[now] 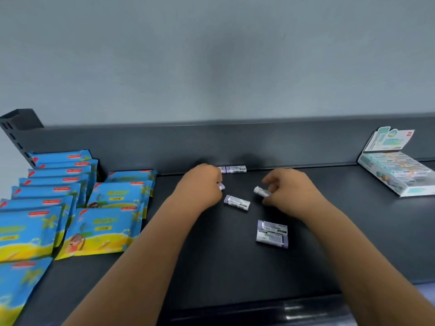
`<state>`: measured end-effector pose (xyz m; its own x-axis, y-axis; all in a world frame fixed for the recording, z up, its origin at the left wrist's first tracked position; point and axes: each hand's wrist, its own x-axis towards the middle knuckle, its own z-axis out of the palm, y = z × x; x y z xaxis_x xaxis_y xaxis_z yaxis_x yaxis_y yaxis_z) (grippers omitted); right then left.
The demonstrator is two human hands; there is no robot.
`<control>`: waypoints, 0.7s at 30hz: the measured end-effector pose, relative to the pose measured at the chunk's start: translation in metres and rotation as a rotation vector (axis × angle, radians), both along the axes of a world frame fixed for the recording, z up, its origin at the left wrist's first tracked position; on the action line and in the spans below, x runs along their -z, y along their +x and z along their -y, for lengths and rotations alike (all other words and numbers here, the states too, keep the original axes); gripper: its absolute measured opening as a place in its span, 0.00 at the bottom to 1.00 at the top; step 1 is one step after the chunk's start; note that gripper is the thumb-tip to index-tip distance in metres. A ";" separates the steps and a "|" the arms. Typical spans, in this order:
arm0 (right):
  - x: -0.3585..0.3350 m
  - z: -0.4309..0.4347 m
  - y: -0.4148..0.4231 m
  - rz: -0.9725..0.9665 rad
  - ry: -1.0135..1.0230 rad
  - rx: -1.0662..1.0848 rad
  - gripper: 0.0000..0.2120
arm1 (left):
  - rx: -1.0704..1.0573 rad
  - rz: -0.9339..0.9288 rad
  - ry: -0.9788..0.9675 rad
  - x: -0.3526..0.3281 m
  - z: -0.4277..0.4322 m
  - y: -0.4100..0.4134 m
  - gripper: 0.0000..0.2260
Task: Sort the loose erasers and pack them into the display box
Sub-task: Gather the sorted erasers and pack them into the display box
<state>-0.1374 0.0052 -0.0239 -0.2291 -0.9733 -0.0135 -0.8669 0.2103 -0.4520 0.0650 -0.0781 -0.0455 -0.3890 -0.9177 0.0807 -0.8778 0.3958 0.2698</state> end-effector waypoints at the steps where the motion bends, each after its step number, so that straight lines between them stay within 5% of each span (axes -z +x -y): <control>1: -0.002 -0.002 0.000 0.038 -0.004 -0.002 0.18 | -0.006 -0.033 0.035 -0.003 -0.002 -0.001 0.06; 11: -0.007 -0.031 -0.034 0.347 -0.129 0.015 0.09 | -0.172 -0.894 0.337 -0.039 -0.037 -0.053 0.11; 21: -0.016 -0.050 -0.154 0.430 -0.255 0.111 0.10 | -0.345 -1.198 0.464 -0.044 -0.075 -0.163 0.05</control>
